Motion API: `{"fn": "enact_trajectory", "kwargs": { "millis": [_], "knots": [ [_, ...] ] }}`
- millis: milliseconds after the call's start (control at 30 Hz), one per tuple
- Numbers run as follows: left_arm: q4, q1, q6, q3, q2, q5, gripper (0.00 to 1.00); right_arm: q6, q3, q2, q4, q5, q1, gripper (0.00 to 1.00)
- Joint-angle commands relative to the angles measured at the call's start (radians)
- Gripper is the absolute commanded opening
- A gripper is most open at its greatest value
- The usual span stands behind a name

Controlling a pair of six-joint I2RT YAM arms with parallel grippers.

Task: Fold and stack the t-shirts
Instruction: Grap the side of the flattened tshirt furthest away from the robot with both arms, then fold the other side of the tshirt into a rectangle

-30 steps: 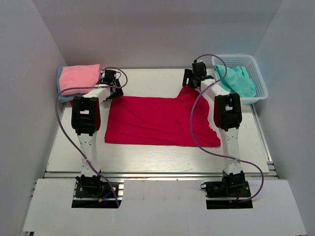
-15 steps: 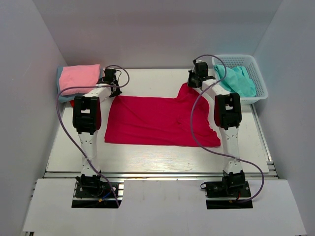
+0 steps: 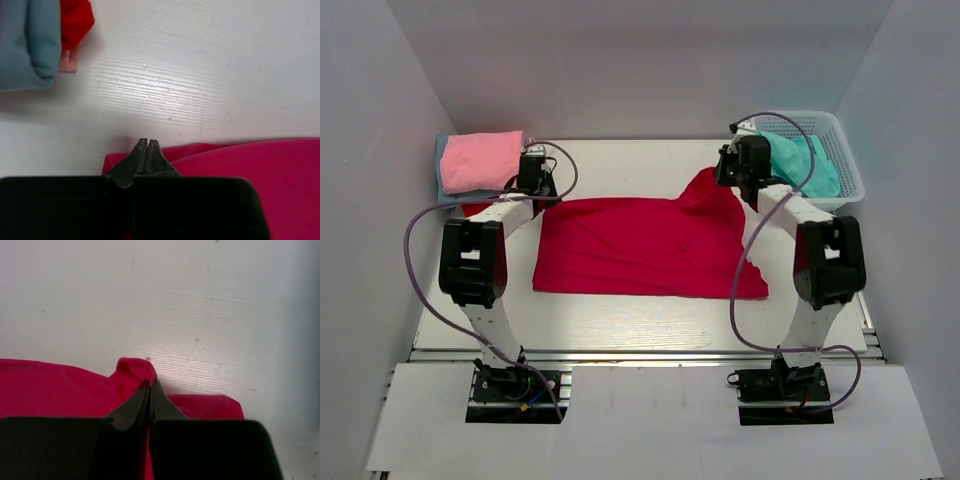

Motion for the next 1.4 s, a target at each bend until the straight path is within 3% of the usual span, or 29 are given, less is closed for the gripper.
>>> {"fn": "enact_trajectory", "kwargs": {
  "millis": [0, 267, 633, 1067, 1233, 1300, 1367],
  "knots": [
    [0.086, -0.008, 0.006, -0.075, -0.136, 0.010, 0.00, -0.019, -0.119, -0.148, 0.105, -0.021, 0.003, 0.00],
    [0.124, -0.017, -0.023, -0.295, -0.340, -0.008, 0.00, 0.010, -0.415, -0.422, 0.069, 0.086, 0.000, 0.00],
    [0.089, -0.017, -0.069, -0.448, -0.501, -0.066, 0.00, 0.051, -0.620, -0.669, -0.010, 0.109, 0.001, 0.00],
    [0.015, -0.017, -0.101, -0.450, -0.471, -0.099, 0.00, 0.108, -0.705, -0.805, -0.135, 0.097, 0.003, 0.00],
    [-0.023, 0.004, -0.190, -0.483, -0.449, -0.141, 0.00, 0.210, -0.859, -0.814, -0.065, 0.048, 0.004, 0.00],
    [-0.093, 0.004, -0.265, -0.474, -0.419, -0.180, 0.05, 0.269, -0.898, -0.817, -0.063, 0.080, 0.000, 0.08],
    [-0.147, 0.004, -0.332, -0.474, -0.408, -0.200, 0.08, 0.312, -0.914, -0.830, -0.145, 0.112, 0.000, 0.30]
  ]
}}
